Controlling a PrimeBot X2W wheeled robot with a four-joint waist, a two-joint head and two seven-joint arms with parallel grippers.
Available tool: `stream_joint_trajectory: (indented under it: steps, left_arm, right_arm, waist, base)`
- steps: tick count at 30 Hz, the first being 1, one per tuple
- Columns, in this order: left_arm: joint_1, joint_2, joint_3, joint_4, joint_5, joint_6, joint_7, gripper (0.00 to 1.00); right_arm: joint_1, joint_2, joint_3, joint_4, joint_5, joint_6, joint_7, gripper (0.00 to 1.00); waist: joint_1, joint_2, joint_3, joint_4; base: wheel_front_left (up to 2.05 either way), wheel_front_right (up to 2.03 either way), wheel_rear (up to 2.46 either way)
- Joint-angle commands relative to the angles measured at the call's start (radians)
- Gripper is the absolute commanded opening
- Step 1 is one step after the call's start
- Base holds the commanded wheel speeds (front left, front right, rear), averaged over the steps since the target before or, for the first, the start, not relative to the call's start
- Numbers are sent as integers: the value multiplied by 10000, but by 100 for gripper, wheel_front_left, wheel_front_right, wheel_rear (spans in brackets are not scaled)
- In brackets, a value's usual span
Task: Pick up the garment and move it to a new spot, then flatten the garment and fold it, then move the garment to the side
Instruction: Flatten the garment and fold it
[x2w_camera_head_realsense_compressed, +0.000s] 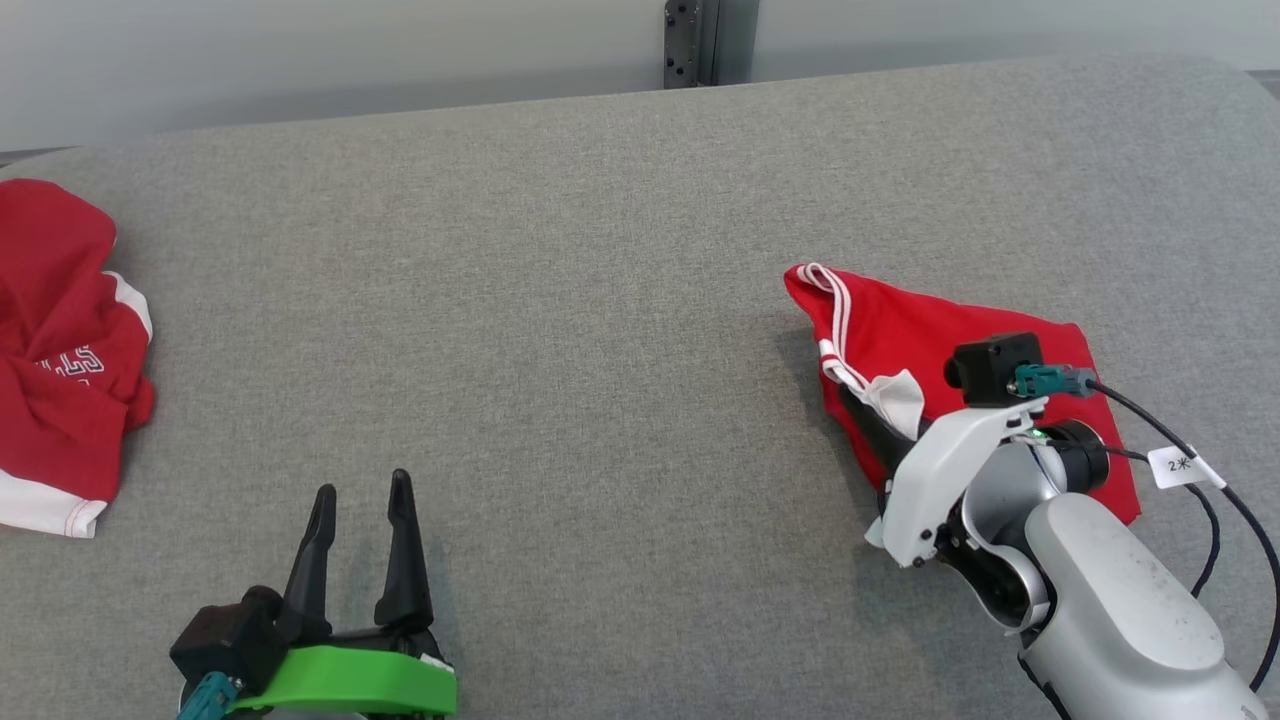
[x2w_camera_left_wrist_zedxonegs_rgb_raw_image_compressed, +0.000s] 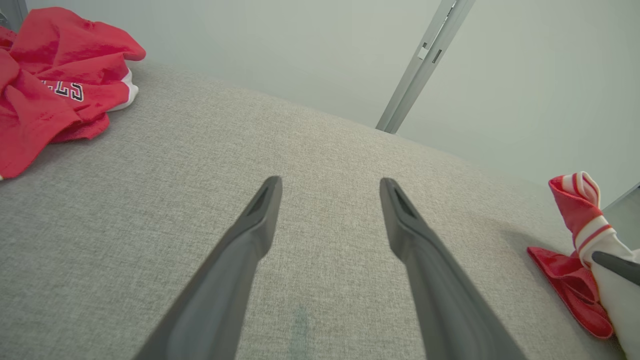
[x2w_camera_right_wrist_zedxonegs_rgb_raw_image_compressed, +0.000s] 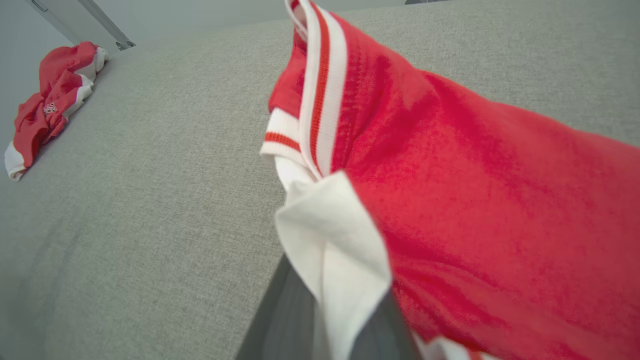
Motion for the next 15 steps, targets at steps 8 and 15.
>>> stream_joint_trajectory:
  steps: [8, 15]
  left_arm:
    - [314, 23, 238, 0, -40, -14, -29, 100]
    - [629, 23, 544, -190, -167, 110, -28, 100]
  right_arm:
    - [957, -288, -403, -1724, -599, 2, -1055, 100]
    - [3026, -532, -2948, -4282, -1319, 4, -1749, 100]
  waist:
    - [0, 0, -268, -156]
    - [0, 0, -513, -473]
  base:
    - [0, 0, 0]
    - [0, 0, 0]
